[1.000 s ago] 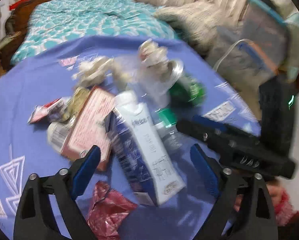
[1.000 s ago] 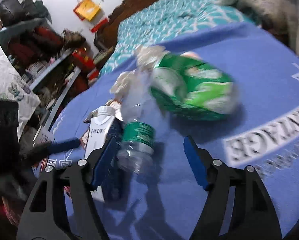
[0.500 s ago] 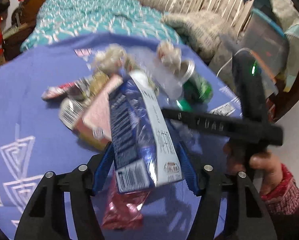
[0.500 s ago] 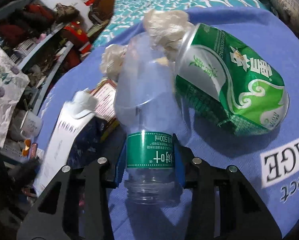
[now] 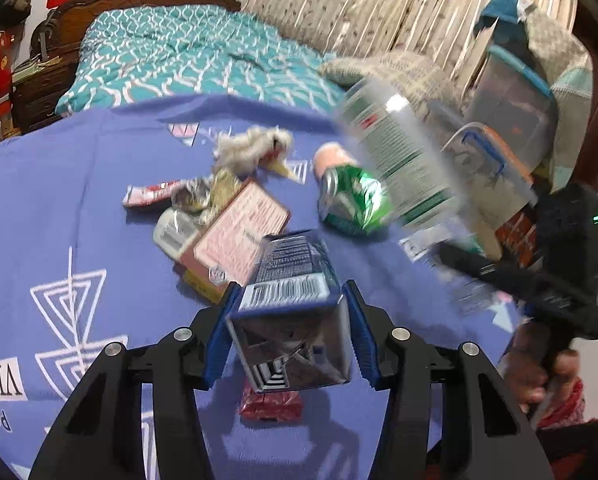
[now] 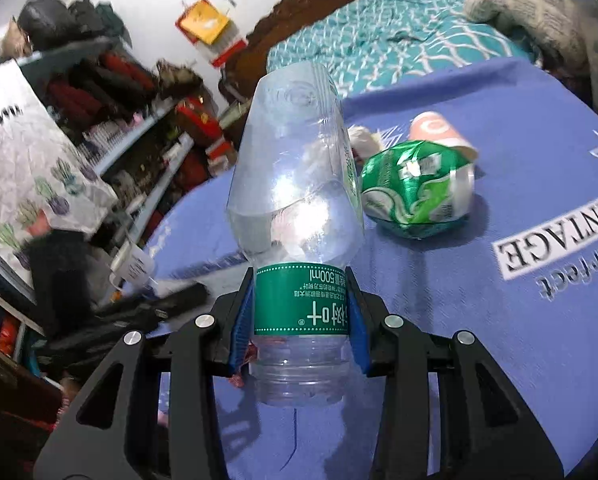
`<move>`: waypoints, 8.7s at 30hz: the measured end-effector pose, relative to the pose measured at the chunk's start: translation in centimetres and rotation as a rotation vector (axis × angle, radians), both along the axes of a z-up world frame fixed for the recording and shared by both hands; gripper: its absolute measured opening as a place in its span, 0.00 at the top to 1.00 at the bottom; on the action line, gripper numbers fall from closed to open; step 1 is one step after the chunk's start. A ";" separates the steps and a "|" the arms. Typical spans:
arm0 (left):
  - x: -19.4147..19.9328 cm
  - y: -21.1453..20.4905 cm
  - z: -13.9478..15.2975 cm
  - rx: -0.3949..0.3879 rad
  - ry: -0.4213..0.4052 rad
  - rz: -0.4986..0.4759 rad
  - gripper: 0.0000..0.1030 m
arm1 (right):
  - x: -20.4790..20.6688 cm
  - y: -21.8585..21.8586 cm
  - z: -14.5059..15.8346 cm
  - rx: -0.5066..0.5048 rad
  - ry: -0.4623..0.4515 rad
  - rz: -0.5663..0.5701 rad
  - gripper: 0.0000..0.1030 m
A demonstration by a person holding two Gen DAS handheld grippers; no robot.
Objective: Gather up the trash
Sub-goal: 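Carry the carton and bottle to the beige bin and open both tools, then grasp the red snack wrapper with the right tool while the left tool grasps the brown box, then carry the box and wrapper to the beige bin and open both tools, then grasp the small silver wrapper with the left tool while the right tool grasps the clear snack bag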
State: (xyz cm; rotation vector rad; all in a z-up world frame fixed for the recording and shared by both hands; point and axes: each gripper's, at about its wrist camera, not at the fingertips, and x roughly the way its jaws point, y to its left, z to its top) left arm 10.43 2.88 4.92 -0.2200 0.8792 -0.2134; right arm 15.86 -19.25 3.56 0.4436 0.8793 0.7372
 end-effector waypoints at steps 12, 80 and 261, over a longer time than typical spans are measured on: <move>1.9 -2.5 -3.1 0.116 0.072 -0.022 0.27 | -3.9 -7.0 -1.6 -0.043 -0.027 -0.193 0.59; 13.3 -27.2 -1.9 0.165 0.026 -0.599 0.27 | -0.6 -23.4 -5.8 -0.042 0.064 -0.776 0.39; 5.2 11.0 -6.8 -0.066 0.101 0.106 0.80 | 9.5 16.9 -5.9 -0.003 0.242 0.186 0.41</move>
